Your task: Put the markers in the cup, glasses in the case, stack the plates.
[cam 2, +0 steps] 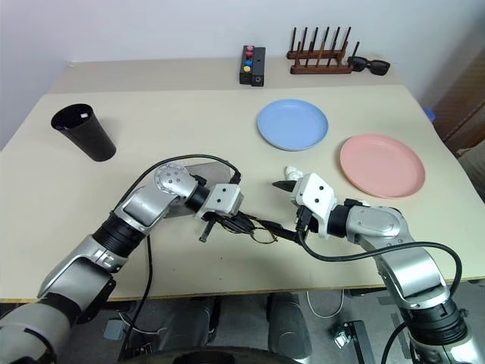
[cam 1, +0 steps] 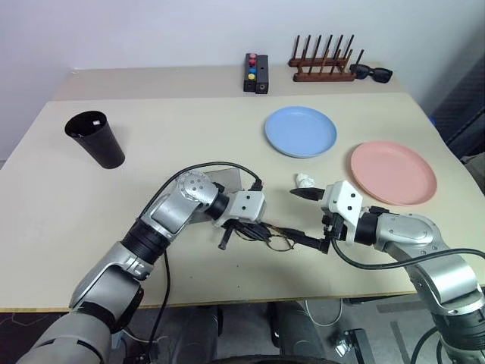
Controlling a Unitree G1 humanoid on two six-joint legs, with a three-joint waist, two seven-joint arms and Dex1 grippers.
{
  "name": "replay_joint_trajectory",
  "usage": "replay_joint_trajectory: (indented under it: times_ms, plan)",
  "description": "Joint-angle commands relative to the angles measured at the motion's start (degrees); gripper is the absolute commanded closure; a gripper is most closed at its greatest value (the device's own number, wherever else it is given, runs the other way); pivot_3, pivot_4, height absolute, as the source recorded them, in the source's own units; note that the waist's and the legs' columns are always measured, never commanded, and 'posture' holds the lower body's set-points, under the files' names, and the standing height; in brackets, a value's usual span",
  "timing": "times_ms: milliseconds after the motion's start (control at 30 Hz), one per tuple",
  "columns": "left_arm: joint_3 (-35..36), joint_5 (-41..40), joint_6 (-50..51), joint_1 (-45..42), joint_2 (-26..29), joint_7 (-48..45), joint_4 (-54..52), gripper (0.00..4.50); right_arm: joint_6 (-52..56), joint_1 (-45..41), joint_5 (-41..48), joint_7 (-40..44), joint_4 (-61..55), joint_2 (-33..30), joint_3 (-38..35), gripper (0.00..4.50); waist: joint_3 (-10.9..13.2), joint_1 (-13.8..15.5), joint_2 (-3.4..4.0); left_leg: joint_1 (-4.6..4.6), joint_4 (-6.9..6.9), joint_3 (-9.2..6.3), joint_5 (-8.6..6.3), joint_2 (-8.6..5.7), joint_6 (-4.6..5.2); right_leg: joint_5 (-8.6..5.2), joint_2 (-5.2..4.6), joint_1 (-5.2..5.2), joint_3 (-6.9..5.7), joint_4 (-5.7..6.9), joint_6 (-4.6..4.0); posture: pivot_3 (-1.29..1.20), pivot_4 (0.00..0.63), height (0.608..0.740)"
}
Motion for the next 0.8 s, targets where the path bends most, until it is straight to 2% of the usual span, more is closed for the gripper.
replay_joint_trajectory:
  times_ms: [33,333,467,633,800]
  plan:
    - [3.3,-3.0,2.0,0.9,1.8,-1.0,-3.3,4.44,-3.0,-2.8,-1.5,-1.6,1.4,1.0,-1.2,0.0,0.0,-0.2,0.01,0.0,0.0,0.0,0.0,0.0,0.0,0.0,0.0,0.0,0.0,0.0,0.0,0.0,0.15,0.739]
    - [11.3,-10.6,6.7,3.0,7.6,-2.0,-10.7,4.44,-3.2,-4.1,1.9,1.1,3.4,-0.8,-6.4,0.0,0.0,0.1,0.02,-0.06,0.02,0.0,-0.03,-0.01,0.05,0.09,-0.01,-0.03,0.0,-0.02,-0.13,0.0,0.15,0.739]
    - [18.2,-14.1,9.4,3.3,11.8,0.1,-12.3,4.44,-2.7,-4.1,2.4,2.5,4.0,-1.4,-6.4,0.0,0.0,-0.1,0.02,-0.04,0.0,-0.01,-0.04,0.0,0.06,0.0,0.0,-0.03,0.0,-0.02,-0.02,0.0,0.15,0.739]
    - [23.5,-11.8,7.2,1.1,15.4,4.8,-4.2,4.44,-2.7,-4.7,2.0,3.0,3.3,1.1,-1.8,0.0,0.0,-0.2,0.03,0.01,-0.01,0.0,-0.06,0.01,0.1,0.0,0.01,-0.04,-0.01,0.02,-0.01,0.0,0.15,0.739]
    - [22.8,-8.8,5.1,-0.4,15.3,7.1,4.0,4.44,-3.7,-6.7,0.5,1.6,4.5,7.3,4.9,0.0,0.0,-0.1,0.03,-0.03,0.02,0.0,-0.06,0.0,0.1,0.02,0.01,-0.05,0.0,0.0,0.0,0.0,0.15,0.739]
